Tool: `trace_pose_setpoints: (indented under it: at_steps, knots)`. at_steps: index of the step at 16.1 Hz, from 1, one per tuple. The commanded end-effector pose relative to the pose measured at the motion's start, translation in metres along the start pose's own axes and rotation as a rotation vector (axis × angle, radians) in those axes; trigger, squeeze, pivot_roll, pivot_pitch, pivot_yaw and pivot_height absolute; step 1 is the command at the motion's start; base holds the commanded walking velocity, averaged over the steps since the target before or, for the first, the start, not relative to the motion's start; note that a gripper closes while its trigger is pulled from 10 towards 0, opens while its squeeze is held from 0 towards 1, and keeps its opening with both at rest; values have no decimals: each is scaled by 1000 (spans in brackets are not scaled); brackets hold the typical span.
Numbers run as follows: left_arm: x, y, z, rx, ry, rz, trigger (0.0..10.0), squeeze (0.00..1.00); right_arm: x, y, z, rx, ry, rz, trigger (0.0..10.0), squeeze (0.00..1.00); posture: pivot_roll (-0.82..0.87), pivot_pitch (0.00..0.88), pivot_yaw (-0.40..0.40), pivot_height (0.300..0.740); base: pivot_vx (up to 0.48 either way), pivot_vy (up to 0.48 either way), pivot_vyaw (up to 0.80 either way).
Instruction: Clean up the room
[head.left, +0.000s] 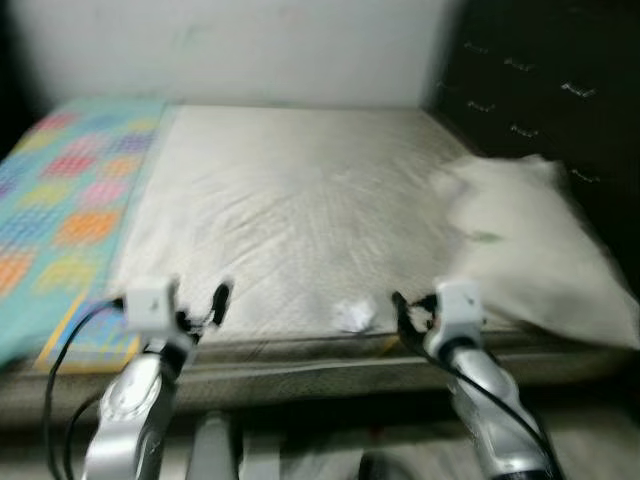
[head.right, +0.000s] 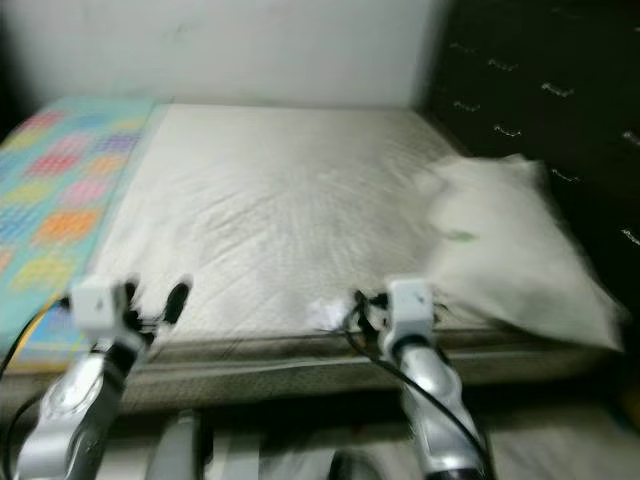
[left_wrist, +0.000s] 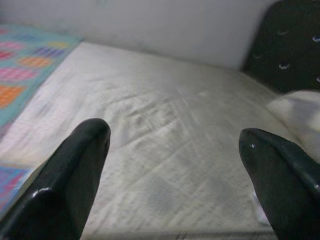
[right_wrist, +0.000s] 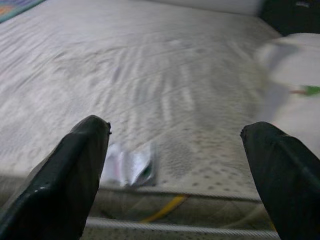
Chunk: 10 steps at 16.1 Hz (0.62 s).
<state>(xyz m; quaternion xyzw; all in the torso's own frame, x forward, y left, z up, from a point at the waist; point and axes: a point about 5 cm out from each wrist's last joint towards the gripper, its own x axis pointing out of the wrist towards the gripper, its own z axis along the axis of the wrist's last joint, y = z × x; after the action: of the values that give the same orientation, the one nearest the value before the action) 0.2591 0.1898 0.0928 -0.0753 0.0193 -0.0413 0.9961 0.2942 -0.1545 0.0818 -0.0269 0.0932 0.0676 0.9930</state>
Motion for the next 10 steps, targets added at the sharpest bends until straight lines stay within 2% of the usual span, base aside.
trace_pose_setpoints:
  at_steps: [1, 8, 10]
  knots:
    - [-3, 3, -12, -1, 61, 14, 10000, 0, -2, 4, -4, 9, 9, 13, 10000, 0, -99, 0, -49, 617, 0, 0, 0]
    - [-4, 2, -12, -7, 50, 0, 10000, 0, -2, 5, -4, -1, 7, 25, 10000, 0, -98, 0, -49, 617, 0, 0, 0]
    - [-4, 2, -12, -7, 49, -1, 10000, 0, -2, 5, -4, 3, 8, 23, 10000, 0, -98, 0, -49, 617, 246, 0, 0]
